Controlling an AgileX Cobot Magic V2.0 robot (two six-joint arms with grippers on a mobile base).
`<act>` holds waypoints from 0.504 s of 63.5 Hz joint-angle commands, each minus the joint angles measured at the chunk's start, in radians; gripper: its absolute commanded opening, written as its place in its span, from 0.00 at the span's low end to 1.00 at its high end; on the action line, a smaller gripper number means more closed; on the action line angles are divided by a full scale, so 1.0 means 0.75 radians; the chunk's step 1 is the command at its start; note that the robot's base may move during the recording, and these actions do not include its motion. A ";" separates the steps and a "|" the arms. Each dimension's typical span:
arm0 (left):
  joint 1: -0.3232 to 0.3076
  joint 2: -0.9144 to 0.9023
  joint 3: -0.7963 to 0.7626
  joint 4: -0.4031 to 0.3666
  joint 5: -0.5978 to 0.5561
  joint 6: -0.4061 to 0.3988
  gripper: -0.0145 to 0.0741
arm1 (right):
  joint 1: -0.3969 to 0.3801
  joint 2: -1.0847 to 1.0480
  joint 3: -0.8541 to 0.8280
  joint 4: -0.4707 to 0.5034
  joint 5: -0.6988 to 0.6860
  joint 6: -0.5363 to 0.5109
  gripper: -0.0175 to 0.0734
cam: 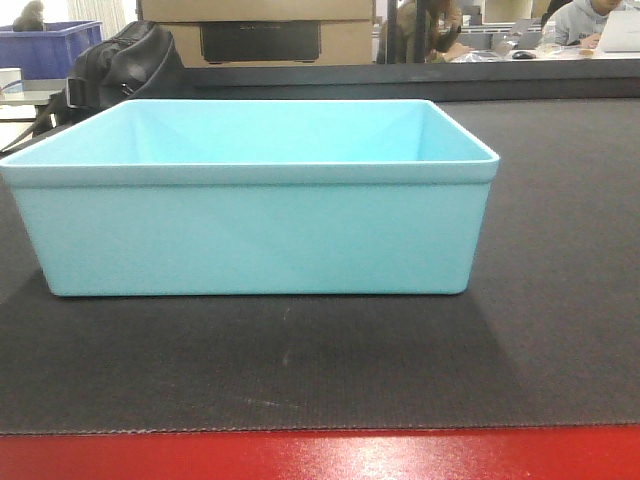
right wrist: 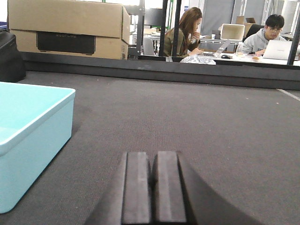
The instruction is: Fetch blue bin and place on conveyor start
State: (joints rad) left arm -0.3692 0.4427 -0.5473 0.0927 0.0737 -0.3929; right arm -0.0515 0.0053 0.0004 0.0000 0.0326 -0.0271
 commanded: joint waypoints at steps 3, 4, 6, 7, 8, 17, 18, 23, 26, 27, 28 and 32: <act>-0.006 -0.010 0.002 0.004 -0.024 0.006 0.04 | -0.004 -0.007 -0.001 0.007 -0.015 0.003 0.01; -0.006 -0.010 0.002 0.004 -0.024 0.006 0.04 | -0.004 -0.007 -0.001 0.007 -0.015 0.003 0.01; -0.006 -0.010 0.002 0.004 -0.024 0.006 0.04 | -0.004 -0.007 -0.001 0.007 -0.015 0.003 0.01; -0.006 -0.010 0.002 0.004 -0.024 0.006 0.04 | -0.004 -0.007 -0.001 0.007 -0.015 0.003 0.01; -0.006 -0.010 0.002 0.006 -0.023 0.006 0.04 | -0.004 -0.007 -0.001 0.007 -0.015 0.003 0.01; 0.043 -0.010 0.002 0.128 0.028 0.013 0.04 | -0.004 -0.007 -0.001 0.007 -0.015 0.003 0.01; 0.052 -0.010 0.004 0.131 0.032 0.022 0.04 | -0.004 -0.007 -0.001 0.007 -0.015 0.003 0.01; 0.122 -0.041 0.037 0.104 0.042 0.208 0.04 | -0.004 -0.007 -0.001 0.007 -0.015 0.003 0.01; 0.181 -0.077 0.081 0.029 0.045 0.367 0.04 | -0.004 -0.007 -0.001 0.007 -0.015 0.003 0.01; 0.199 -0.088 0.096 0.001 0.045 0.414 0.04 | -0.004 -0.007 -0.001 0.007 -0.015 0.003 0.01; 0.226 -0.106 0.119 -0.045 0.038 0.479 0.04 | -0.004 -0.007 -0.001 0.007 -0.015 0.003 0.01; 0.312 -0.159 0.195 -0.140 0.013 0.584 0.04 | -0.004 -0.007 -0.001 0.007 -0.015 0.003 0.01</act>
State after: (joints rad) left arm -0.1987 0.3702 -0.4568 0.0825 0.1044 -0.1003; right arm -0.0515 0.0033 0.0004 0.0000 0.0344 -0.0271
